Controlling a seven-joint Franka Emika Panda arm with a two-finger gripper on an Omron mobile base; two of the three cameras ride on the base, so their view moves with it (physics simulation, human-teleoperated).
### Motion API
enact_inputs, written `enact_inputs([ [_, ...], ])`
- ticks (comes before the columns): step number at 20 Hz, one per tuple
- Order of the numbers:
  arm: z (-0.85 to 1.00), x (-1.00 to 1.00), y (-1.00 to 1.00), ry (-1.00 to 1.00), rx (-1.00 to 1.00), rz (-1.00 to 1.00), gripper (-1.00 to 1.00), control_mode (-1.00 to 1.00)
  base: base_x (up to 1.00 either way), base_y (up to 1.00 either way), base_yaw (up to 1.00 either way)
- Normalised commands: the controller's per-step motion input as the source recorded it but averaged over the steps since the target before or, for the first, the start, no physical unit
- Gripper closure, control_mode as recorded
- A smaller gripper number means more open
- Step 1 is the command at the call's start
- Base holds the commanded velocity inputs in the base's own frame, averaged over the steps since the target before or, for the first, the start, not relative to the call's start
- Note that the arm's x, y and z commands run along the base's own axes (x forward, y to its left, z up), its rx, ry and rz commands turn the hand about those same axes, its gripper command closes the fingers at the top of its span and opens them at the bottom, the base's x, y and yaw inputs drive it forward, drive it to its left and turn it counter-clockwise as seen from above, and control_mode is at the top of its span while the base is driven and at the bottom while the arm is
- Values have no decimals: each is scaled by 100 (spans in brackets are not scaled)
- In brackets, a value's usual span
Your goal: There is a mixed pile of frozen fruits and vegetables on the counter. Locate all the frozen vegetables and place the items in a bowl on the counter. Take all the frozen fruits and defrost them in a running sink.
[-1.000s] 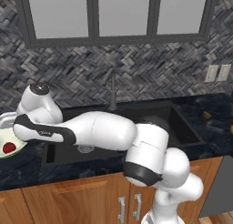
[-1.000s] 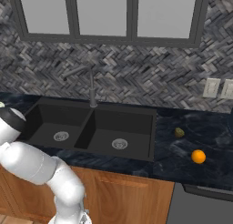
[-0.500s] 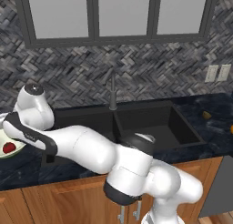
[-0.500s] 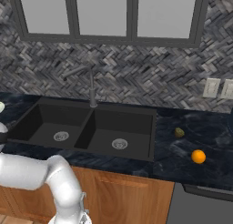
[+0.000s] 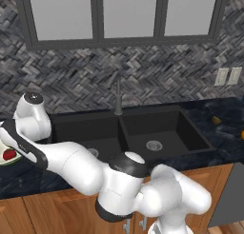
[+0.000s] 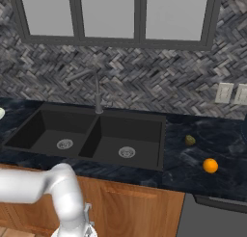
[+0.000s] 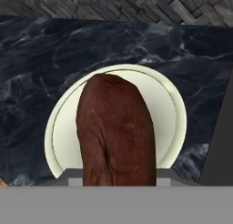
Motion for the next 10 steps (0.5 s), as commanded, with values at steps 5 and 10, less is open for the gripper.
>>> enact_inputs([
  [5,-13,26,35,0,-1,0,100,-100,0,0,0],
  [10,-15,23,22,0,-2,0,100,-100,0,0,0],
])
